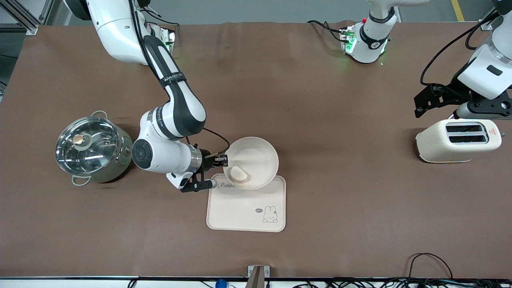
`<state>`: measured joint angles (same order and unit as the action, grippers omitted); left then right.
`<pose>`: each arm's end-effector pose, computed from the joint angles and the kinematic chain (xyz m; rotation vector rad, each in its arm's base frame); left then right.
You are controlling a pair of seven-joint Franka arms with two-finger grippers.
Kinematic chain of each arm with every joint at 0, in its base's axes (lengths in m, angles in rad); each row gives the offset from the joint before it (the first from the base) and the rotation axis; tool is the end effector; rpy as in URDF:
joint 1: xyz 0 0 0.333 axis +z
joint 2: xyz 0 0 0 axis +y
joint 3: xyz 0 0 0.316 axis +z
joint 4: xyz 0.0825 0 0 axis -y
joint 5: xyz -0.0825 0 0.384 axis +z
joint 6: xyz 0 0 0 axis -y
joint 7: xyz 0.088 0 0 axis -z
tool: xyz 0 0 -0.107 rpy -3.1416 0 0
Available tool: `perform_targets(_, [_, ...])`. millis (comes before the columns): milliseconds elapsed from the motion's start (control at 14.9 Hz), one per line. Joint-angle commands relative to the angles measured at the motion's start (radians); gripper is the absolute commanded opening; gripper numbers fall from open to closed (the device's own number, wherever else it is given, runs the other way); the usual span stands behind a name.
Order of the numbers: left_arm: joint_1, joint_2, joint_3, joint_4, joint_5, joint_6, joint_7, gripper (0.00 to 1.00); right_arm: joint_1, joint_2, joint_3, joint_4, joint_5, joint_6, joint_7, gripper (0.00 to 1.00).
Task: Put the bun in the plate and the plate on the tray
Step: 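Lift the plate with the right gripper and lower it onto the tray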
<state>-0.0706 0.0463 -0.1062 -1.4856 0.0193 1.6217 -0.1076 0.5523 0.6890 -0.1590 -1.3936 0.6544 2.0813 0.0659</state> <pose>0.5664 -0.0976 0.6437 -3.1350 0.1082 -0.1431 0.6545 0.3310 0.3119 -2.6776 -0.0549 0.1298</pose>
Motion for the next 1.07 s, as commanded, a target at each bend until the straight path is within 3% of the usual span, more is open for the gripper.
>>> perform_targets(0, [0.003,0.012,-0.003,0.03,0.007,-0.025,0.019,1.0,-0.025,0.065,0.015,0.034,0.024,0.123,0.031,0.01])
perform_targets(470, [0.003,0.011,-0.003,0.03,0.007,-0.025,0.017,1.0,-0.061,0.283,0.016,0.249,0.088,0.172,0.095,0.01])
perform_targets(1006, [0.003,0.012,-0.003,0.03,0.005,-0.025,0.019,1.0,-0.077,0.351,0.03,0.258,0.113,0.244,0.098,0.01])
